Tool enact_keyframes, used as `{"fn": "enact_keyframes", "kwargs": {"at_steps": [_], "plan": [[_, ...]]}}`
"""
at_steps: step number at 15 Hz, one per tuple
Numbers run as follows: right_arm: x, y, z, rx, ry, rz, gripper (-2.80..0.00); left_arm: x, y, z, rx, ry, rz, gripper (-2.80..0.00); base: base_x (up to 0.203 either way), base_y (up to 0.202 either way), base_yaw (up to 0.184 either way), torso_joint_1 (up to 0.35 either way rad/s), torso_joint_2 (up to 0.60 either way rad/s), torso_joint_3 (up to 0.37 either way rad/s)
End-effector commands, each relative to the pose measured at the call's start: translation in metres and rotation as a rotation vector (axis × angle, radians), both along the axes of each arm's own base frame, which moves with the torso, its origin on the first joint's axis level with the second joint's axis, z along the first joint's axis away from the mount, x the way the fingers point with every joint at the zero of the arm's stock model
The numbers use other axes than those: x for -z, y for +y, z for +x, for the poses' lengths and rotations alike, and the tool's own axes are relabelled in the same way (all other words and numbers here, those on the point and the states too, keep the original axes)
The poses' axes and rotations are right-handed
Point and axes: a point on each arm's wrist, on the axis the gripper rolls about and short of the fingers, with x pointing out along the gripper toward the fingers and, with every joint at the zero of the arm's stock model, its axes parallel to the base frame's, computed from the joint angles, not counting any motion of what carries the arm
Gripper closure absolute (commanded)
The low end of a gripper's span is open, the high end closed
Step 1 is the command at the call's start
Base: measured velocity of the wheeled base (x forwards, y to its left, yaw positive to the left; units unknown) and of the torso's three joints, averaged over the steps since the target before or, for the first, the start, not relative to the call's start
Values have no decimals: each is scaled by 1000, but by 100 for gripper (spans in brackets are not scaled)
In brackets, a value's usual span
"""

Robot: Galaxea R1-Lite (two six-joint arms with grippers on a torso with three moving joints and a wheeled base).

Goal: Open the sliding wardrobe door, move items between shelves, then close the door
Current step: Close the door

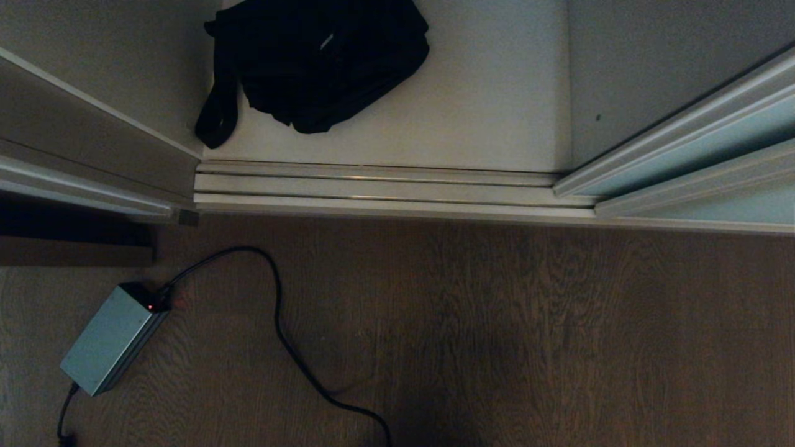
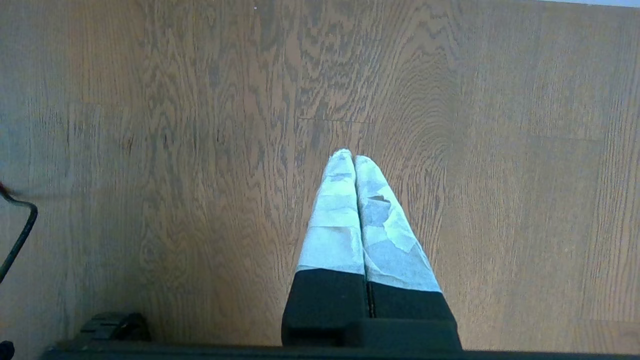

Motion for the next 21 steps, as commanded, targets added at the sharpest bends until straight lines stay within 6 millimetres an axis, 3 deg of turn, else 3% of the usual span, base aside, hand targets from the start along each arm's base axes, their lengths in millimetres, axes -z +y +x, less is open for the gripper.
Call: {"fn": "enact_keyframes", "kwargs": {"at_steps": [1,4,14,21], "plan": [[0,0,0,-1,-4,0,0,0,0,1,-13,13,30,0,0,0,0,0,0,0],[0,0,0,-1,-4,0,0,10,1,2,-39,82,159,0,0,0,0,0,0,0],[0,0,0,-1,-4,0,0,10,1,2,-53,72,91,0,0,0,0,0,0,0],[0,0,0,-1,-4,0,0,10,1,2,-52,75,125,0,0,0,0,2,2,161]]}}
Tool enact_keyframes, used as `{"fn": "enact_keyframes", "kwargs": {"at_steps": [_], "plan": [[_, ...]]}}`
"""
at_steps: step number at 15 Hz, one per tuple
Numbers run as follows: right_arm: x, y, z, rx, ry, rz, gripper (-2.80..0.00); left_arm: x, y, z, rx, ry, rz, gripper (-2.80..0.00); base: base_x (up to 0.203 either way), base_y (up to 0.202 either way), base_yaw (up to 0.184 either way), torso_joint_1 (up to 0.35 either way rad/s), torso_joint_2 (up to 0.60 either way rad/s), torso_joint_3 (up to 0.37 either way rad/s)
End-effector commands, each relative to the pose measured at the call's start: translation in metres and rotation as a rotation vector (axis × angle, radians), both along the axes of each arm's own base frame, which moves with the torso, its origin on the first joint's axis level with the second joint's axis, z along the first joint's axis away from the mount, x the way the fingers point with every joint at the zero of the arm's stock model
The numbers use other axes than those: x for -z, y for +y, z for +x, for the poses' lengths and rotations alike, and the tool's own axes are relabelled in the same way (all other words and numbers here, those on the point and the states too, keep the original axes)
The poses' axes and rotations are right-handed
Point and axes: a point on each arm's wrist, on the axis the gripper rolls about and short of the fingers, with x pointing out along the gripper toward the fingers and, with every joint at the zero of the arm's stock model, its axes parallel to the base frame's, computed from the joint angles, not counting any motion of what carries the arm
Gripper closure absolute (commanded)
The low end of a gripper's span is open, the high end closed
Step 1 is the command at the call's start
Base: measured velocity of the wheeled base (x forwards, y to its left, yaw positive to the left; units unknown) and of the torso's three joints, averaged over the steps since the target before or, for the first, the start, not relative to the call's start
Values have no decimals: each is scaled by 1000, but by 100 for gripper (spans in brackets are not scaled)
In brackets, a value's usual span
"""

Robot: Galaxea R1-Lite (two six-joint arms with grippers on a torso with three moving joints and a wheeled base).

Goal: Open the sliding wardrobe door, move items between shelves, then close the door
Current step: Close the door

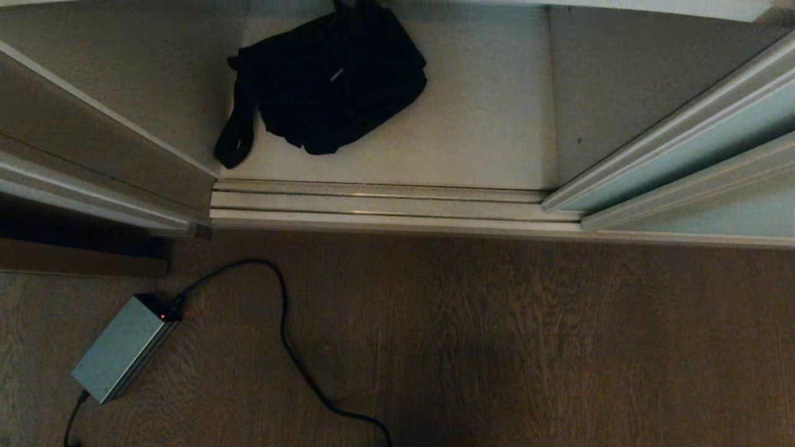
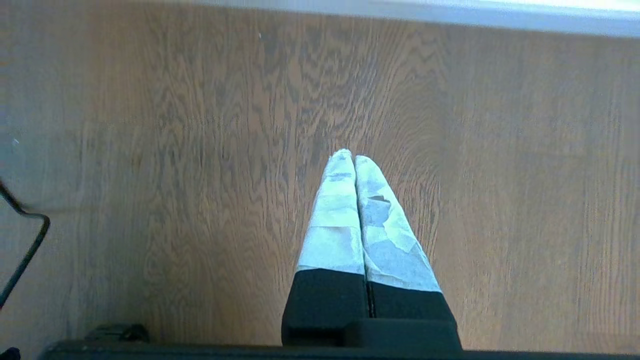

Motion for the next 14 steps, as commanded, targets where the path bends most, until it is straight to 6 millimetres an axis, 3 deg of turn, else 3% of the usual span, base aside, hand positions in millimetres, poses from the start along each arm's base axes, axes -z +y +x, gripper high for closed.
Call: {"fn": "enact_keyframes", "kwargs": {"at_steps": [1,14], "plan": [[0,0,0,0,-3,0,0,0,0,0,-1,5,-11,0,0,0,0,4,-1,203],[0,0,0,0,-3,0,0,0,0,0,1,6,-5,0,0,0,0,0,3,201]]}}
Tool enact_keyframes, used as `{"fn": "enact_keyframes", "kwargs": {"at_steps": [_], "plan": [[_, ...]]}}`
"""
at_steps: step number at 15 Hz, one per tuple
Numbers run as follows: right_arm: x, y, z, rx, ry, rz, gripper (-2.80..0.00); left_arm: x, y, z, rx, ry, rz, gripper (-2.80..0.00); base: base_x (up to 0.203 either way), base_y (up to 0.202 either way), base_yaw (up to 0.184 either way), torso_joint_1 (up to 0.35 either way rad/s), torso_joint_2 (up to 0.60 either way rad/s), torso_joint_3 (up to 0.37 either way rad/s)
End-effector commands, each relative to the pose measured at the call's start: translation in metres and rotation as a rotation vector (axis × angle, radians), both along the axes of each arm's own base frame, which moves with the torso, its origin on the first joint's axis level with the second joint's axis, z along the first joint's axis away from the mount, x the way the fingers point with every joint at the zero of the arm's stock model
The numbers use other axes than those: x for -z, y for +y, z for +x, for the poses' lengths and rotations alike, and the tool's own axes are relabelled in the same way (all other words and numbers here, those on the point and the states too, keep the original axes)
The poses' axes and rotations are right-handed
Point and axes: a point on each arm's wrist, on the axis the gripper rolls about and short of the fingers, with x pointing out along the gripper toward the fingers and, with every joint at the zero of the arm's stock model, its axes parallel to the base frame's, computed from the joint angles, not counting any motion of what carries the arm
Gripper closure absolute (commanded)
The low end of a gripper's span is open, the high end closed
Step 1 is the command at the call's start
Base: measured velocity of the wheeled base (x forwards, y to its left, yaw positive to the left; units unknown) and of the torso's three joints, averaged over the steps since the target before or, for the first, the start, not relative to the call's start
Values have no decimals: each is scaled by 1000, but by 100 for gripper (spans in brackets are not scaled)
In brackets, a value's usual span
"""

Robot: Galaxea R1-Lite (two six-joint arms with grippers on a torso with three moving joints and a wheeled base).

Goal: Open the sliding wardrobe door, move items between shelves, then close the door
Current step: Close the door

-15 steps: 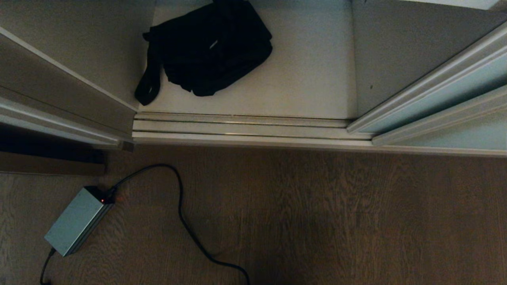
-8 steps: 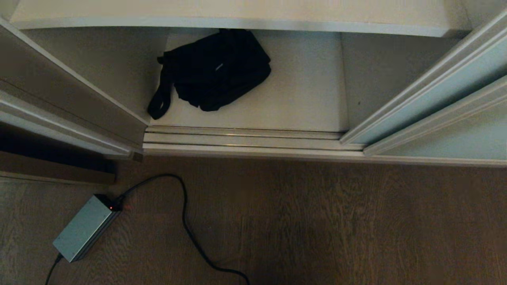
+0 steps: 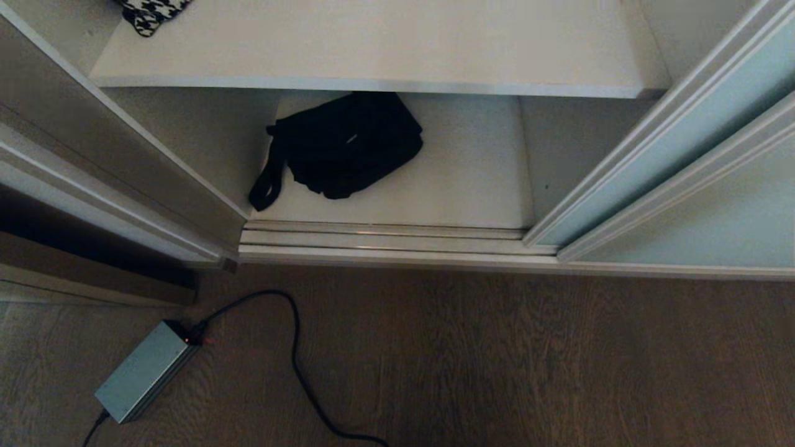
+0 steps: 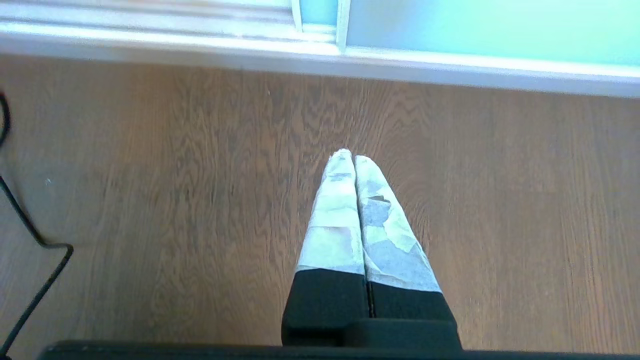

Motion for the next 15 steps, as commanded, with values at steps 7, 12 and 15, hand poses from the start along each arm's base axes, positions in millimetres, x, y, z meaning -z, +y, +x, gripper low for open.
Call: {"fn": "enact_keyframes", "kwargs": {"at_steps": [7,12,15], "plan": [[0,0,0,0,-3,0,0,0,0,0,0,5,1,0,0,0,0,4,0,205],[0,0,0,0,-3,0,0,0,0,0,2,4,2,0,0,0,0,5,0,204],[0,0,0,1,-3,0,0,0,0,0,2,5,1,0,0,0,0,2,3,198]]}}
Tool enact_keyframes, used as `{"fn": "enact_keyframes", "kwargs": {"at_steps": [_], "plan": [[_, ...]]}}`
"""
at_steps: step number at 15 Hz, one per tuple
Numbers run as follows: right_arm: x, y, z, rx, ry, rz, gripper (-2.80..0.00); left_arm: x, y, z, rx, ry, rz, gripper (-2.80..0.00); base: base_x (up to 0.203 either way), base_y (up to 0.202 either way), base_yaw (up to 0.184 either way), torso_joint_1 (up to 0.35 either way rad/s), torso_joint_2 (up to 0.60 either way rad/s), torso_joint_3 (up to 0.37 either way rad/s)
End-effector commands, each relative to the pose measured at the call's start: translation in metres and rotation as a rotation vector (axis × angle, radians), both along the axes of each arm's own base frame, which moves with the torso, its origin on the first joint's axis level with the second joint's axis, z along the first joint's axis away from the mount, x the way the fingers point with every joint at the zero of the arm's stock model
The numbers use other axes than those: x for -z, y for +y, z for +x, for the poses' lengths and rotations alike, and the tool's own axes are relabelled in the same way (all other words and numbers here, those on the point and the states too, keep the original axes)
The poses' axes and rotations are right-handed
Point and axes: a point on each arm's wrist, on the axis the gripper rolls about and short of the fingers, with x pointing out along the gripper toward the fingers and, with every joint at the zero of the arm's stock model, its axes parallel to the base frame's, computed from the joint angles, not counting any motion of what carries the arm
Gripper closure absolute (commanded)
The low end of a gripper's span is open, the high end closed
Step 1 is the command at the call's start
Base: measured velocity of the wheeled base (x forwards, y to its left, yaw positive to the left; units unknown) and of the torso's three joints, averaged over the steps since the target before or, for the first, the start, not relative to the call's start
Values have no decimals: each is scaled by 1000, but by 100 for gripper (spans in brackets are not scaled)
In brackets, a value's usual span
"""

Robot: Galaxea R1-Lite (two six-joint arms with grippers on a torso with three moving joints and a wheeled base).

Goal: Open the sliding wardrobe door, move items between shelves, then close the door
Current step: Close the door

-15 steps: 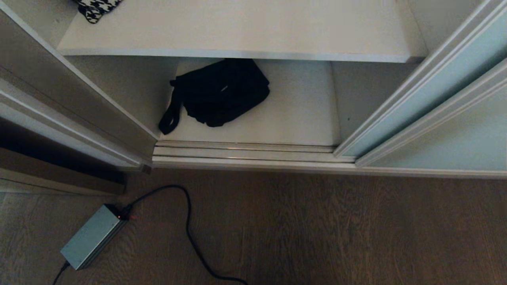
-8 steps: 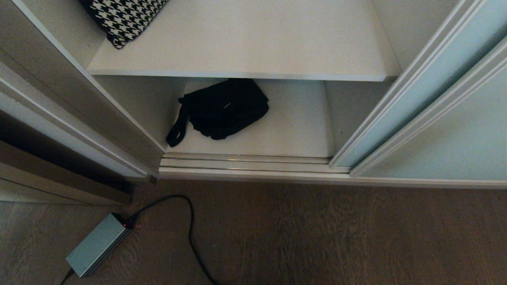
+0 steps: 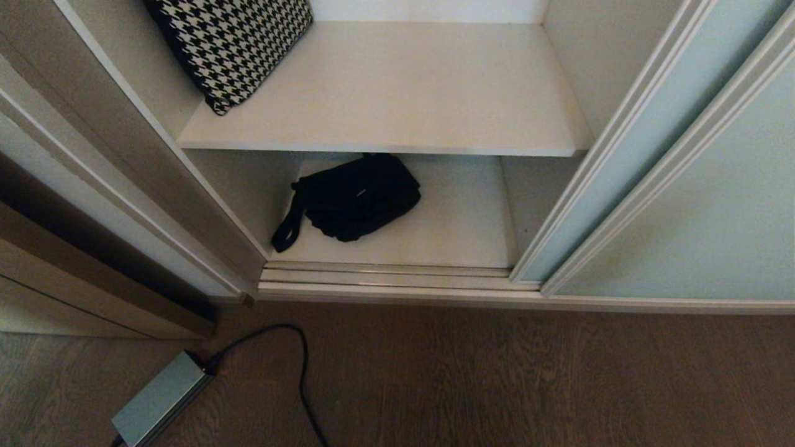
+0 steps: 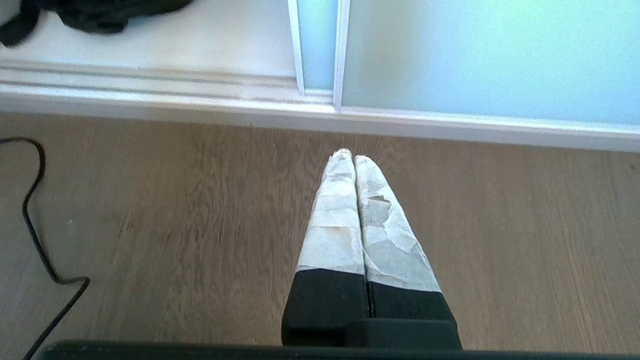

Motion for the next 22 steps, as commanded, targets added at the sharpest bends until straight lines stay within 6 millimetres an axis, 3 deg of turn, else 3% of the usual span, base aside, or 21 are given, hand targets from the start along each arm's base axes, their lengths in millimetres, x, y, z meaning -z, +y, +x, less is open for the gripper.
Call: {"fn": "enact_keyframes", "kwargs": {"at_steps": [1,5,22], "plan": [[0,0,0,-1,-3,0,0,0,0,0,3,2,0,0,0,0,0,11,-6,203],[0,0,0,-1,-3,0,0,0,0,0,2,2,0,0,0,0,0,2,0,173],[0,0,0,-1,-3,0,0,0,0,0,-8,0,-48,0,0,0,0,1,1,14]]}}
